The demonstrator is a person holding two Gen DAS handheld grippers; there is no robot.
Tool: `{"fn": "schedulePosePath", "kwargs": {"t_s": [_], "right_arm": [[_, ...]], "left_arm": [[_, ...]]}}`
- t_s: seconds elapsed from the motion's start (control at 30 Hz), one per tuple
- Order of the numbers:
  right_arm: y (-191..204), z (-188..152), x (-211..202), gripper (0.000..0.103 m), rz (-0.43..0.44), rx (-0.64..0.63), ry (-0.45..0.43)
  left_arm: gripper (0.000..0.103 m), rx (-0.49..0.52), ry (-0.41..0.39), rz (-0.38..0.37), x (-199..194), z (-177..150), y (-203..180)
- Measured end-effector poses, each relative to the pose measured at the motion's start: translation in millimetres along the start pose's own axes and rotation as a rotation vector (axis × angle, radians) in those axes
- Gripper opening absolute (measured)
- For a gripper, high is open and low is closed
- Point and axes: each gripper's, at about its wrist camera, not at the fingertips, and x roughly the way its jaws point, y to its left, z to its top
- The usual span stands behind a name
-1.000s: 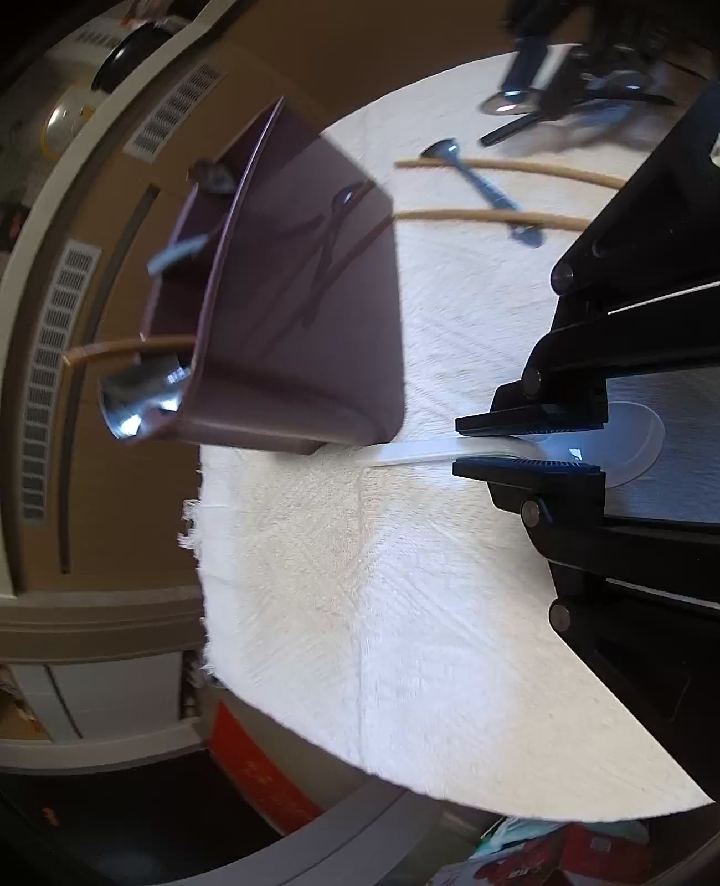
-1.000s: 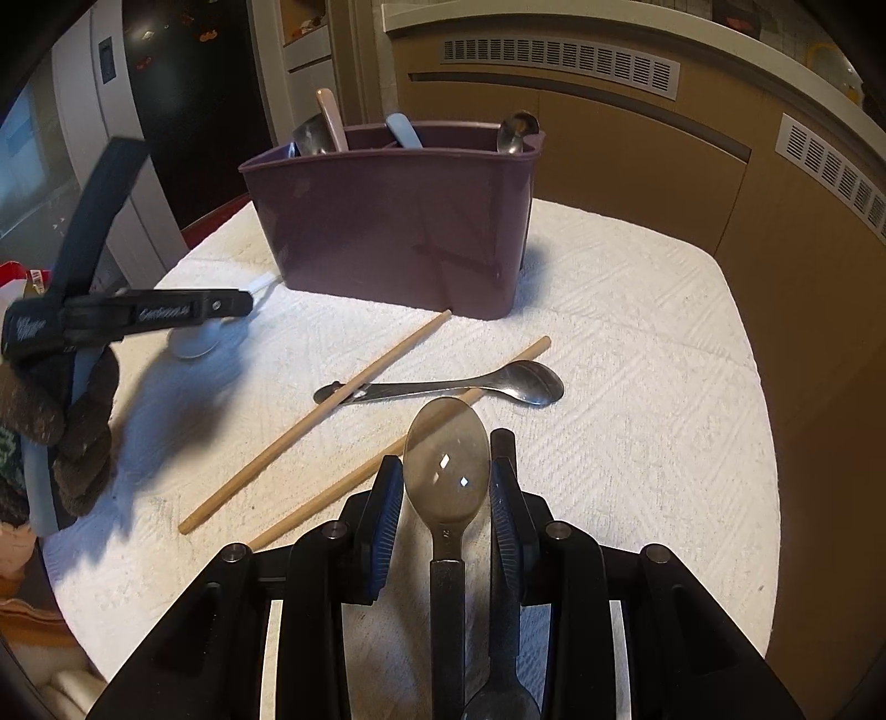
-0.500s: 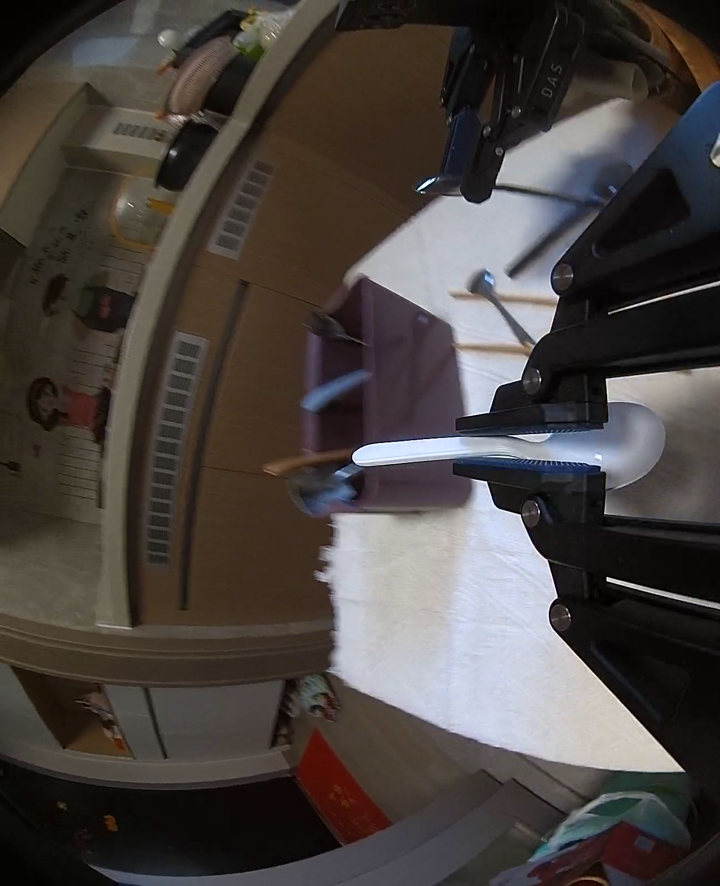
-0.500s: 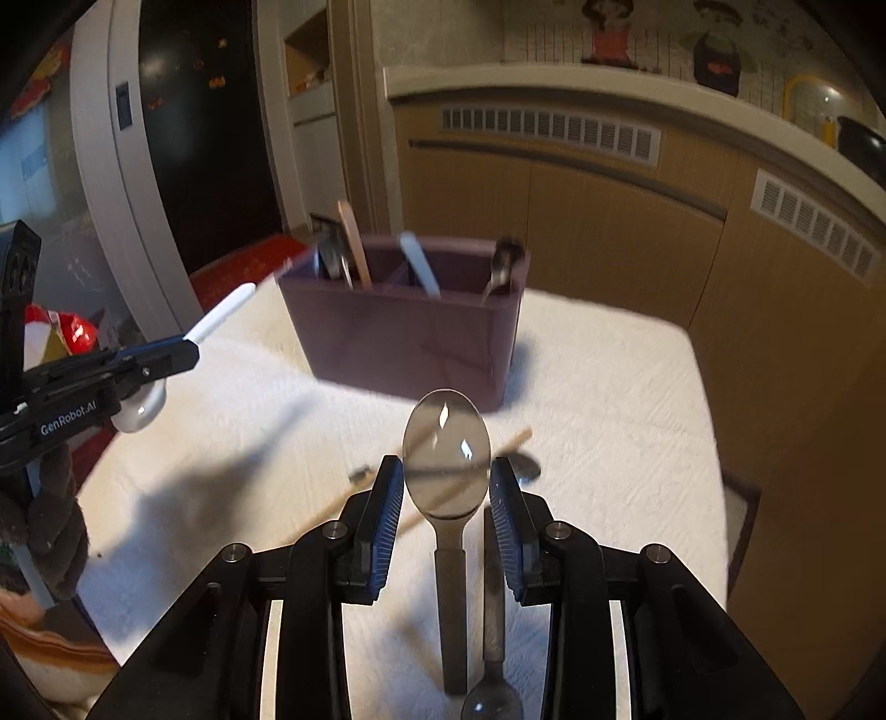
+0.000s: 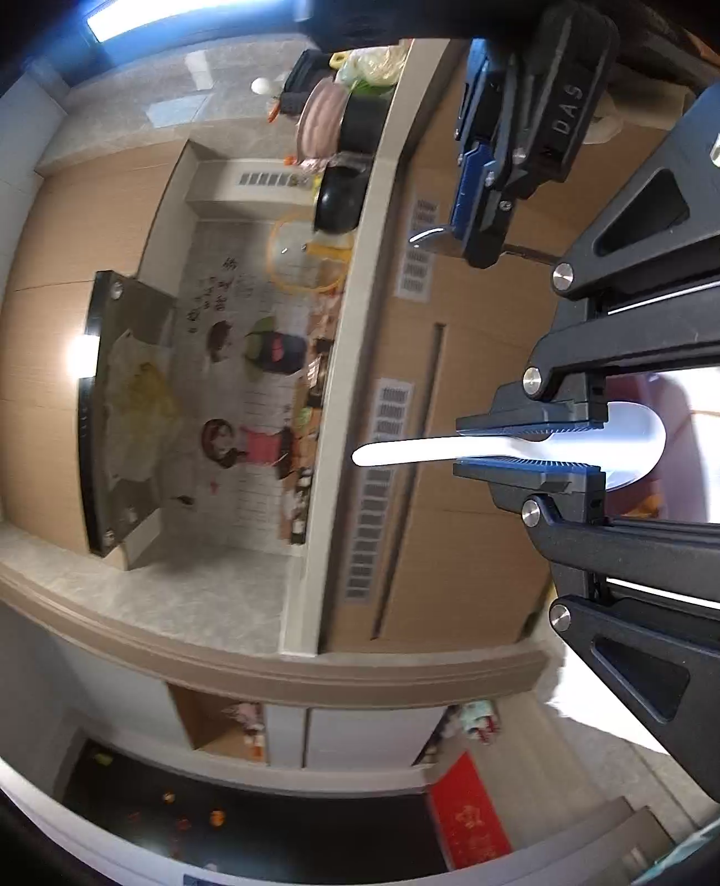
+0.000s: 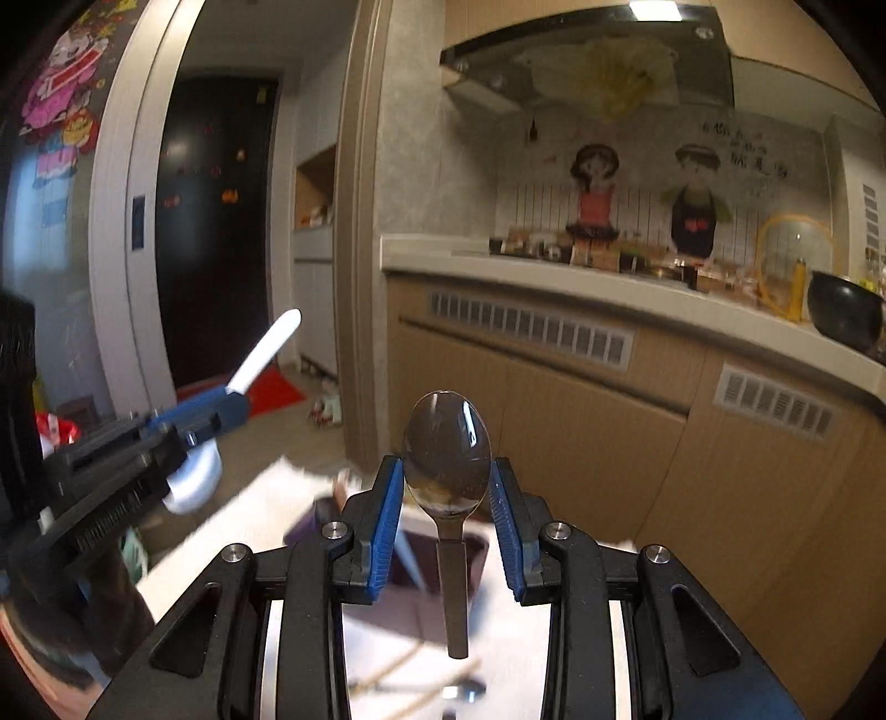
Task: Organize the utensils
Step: 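Carry the white spoon and dark-handled spoon up over the purple caddy with both tools, then drop both spoons into the caddy, opening both tools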
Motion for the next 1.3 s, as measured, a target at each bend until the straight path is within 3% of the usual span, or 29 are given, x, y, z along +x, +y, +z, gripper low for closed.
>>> {"fn": "schedulePosePath", "kwargs": {"t_s": [0.1,0.23,0.53,0.9,1.0,1.1,1.3], "right_arm": [[-2.7,10.6,20.5,0.033,0.015,0.018,-0.013],[-4.3,12.8,50.4,0.033,0.02,0.019,0.005],[-16.6,-12.5,115.0,0.033,0.067,0.064,0.106],[-17.3,-65.0,166.7,0.033,0.096,0.128,0.28],[-16.7,-75.2,169.7,0.033,0.097,0.13,0.309],[-16.5,-82.7,168.9,0.034,0.092,0.128,0.328],[-13.2,-93.7,158.4,0.034,0.079,0.118,0.342]], "left_arm": [[0.006,0.0,0.031,0.003,26.9,-5.2,1.4],[0.006,-0.024,0.143,0.002,66.6,-16.1,13.8],[0.006,-0.108,0.356,0.014,120.5,-71.2,50.2],[0.007,-0.182,0.466,0.018,127.4,-112.3,64.8],[0.013,-0.19,0.466,0.025,124.0,-112.6,66.3],[0.027,-0.207,0.485,0.016,123.6,-111.7,68.8],[0.028,-0.2,0.487,0.003,109.2,-107.6,63.9]]}}
